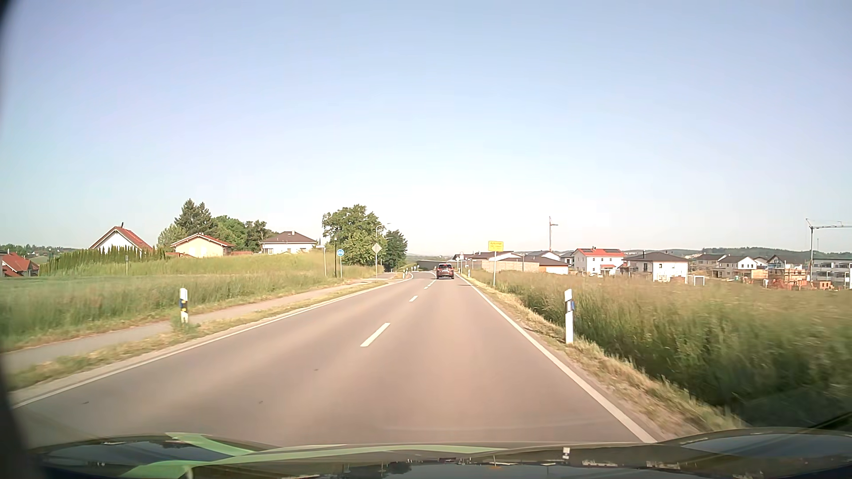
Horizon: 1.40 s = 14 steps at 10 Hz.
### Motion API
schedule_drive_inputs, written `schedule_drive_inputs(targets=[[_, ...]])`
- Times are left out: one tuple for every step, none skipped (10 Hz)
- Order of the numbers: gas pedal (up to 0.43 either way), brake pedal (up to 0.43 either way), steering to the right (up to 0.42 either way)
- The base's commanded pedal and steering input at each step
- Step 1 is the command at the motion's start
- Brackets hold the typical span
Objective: Follow the waypoints while adhering to traffic rules and regulations
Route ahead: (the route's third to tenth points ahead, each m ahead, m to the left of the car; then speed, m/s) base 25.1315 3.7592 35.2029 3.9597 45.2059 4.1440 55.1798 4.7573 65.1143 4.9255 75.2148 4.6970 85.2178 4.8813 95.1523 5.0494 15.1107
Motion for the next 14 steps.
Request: schedule_drive_inputs(targets=[[0.0, 0.134, 0.003], [0.0, 0.134, 0.003], [0.0, 0.128, 0.0], [0.0, 0.116, -0.01], [0.0, 0.104, -0.014], [0.0, 0.098, -0.013], [0.0, 0.098, -0.009], [0.0, 0.098, -0.008], [0.0, 0.098, -0.007], [0.0, 0.104, -0.006], [0.0, 0.104, -0.005], [0.0, 0.104, -0.005], [0.0, 0.104, -0.003], [0.0, 0.098, -0.003]])
